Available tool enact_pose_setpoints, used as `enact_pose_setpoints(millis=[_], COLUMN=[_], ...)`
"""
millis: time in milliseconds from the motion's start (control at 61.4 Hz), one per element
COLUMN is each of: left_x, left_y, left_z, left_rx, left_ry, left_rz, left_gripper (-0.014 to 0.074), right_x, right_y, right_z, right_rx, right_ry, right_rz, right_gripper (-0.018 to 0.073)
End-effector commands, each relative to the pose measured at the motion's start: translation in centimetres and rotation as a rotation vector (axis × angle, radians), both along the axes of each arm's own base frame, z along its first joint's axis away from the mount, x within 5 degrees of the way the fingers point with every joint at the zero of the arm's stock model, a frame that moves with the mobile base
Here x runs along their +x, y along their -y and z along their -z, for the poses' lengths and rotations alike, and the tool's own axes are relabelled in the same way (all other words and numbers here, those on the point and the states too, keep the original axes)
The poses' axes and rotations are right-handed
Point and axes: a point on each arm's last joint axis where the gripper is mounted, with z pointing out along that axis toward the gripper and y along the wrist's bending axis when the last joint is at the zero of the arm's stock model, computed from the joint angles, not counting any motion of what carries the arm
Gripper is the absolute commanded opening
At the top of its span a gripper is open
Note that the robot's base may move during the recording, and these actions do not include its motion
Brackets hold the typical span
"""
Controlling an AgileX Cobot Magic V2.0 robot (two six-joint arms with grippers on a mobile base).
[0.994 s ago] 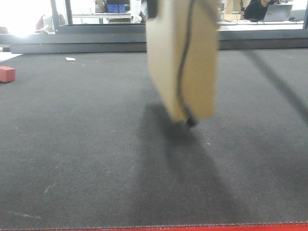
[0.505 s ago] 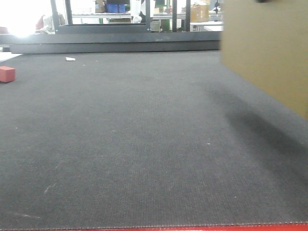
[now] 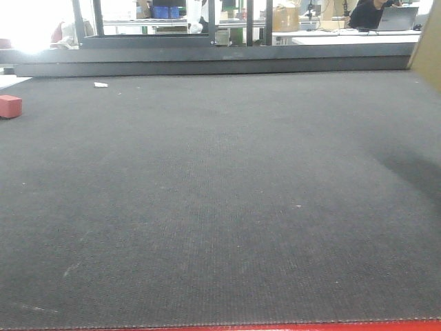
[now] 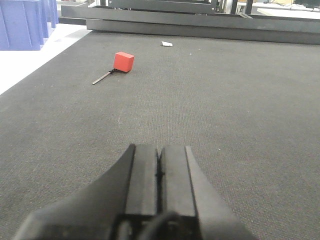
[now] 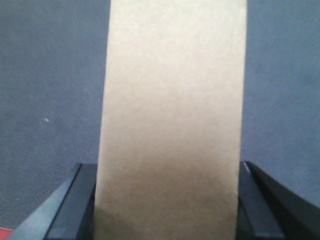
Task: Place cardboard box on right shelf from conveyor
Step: 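Hold the box raised in the right gripper, clear of the belt, then drive the base away from the conveyor holding the box in the right gripper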
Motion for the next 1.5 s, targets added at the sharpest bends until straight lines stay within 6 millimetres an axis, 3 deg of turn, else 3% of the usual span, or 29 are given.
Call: enact_pose_setpoints(millis=[0,196,391,1483], left_x=[-0.1,-0.1,-0.1,-0.1], left_y=[-0.1,-0.1,-0.1,-0.1], left_z=[-0.5,-0.5,-0.5,-0.5], left_rx=[-0.007,-0.007,-0.007,-0.007], left_ry=[0.092,0.092,0.092,0.092], left_rz=[-0.008,-0.008,-0.008,-0.008], left_gripper=[-0.0115,-0.0115,-0.0115,-0.0116], right_x=[-2.3,-7.9,-11.0,-11.3], right_y=[0.7,2.1,2.9,3.0], right_z=[-2.1,-3.3,-3.4,-3.4], right_rx=[0.022,0.073,0.103,0.106], right_ry=[0.211,0.412,0.526,0.537], right_rz=[-0.011,-0.007,-0.005,-0.005], right_gripper=[0.0241,0.0241,0.0241,0.0241])
